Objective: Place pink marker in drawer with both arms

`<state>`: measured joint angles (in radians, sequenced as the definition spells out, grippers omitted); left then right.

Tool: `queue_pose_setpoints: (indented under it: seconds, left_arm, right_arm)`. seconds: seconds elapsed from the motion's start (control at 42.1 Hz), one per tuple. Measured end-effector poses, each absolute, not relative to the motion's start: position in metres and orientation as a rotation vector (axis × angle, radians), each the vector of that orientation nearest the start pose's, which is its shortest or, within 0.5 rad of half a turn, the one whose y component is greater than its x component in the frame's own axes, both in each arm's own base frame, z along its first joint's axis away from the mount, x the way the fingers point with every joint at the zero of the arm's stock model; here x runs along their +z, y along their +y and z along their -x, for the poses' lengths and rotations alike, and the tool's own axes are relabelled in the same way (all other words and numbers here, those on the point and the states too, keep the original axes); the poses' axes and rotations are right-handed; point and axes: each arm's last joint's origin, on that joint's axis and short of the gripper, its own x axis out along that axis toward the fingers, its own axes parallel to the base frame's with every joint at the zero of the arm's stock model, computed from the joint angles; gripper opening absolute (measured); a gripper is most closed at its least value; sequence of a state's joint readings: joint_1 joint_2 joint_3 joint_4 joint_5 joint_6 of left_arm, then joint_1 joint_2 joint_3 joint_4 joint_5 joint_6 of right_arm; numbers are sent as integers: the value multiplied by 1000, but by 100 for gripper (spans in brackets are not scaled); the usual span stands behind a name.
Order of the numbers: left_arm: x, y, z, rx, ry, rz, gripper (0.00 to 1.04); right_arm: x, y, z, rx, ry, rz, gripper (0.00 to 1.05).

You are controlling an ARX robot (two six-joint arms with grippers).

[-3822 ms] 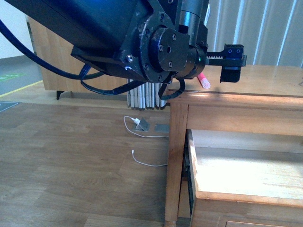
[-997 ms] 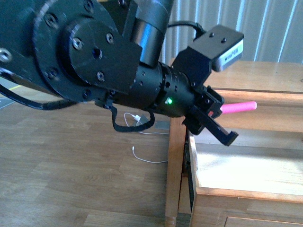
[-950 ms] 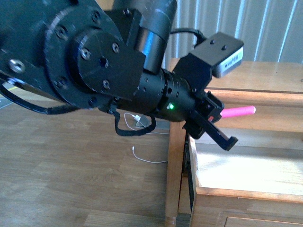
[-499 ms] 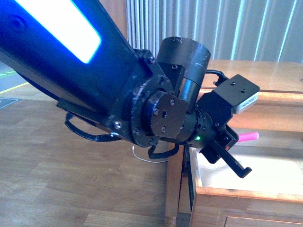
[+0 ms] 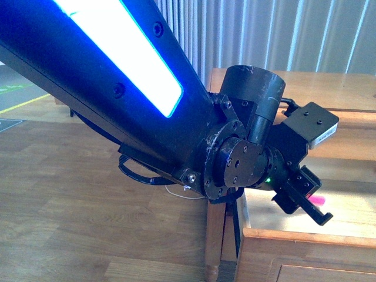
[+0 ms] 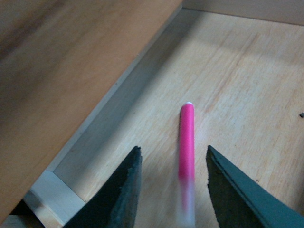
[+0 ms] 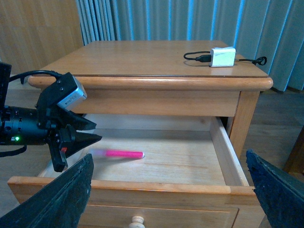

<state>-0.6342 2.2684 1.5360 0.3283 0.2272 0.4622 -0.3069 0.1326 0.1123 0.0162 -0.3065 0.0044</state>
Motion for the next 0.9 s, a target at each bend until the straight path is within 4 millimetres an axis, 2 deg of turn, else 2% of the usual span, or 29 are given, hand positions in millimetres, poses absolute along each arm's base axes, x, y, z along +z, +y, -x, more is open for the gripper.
queue_pose_setpoints:
  seconds: [0.071,0.19,0.237,0.309,0.38,0.546,0.57,0.688,0.807,0.902]
  left_arm:
    - [152,-300,-397,-918,185,-489,54]
    - [158,-293,-391,-890,169,-456,69]
    - [167,-288,-387,-854,154,-430,79]
    - [177,-282,-382,-816,137,-409,88]
    - [197,-270,-377,-751,103,-372,100]
    - [238,-230,-363,-542,8,-257,99]
    - [246,-219,-359,-503,-15,-237,99]
    - [261,-183,-342,-407,-54,-186,99]
    - [271,-134,-311,-336,-70,-150,99]
    - [272,-112,-291,-295,-75,-136,99]
  right_arm:
    - [193,-22,-98,0,4,-6,96]
    - [193,-22,-98,0,4,-6,96]
    - [193,-22,-98,0,4,-6,96]
    - [193,-22,-98,0,4,-6,96]
    - [193,-22,-98,0,4,-6,96]
    - [193,-22,-98,0,4,-6,96]
    - [193,-22,-98,0,4,-6,96]
    - [193,-22,-98,0,4,-6,96]
    - [193,-22,-98,0,4,-6,96]
    - [193,-22,-98,0,4,-6,96]
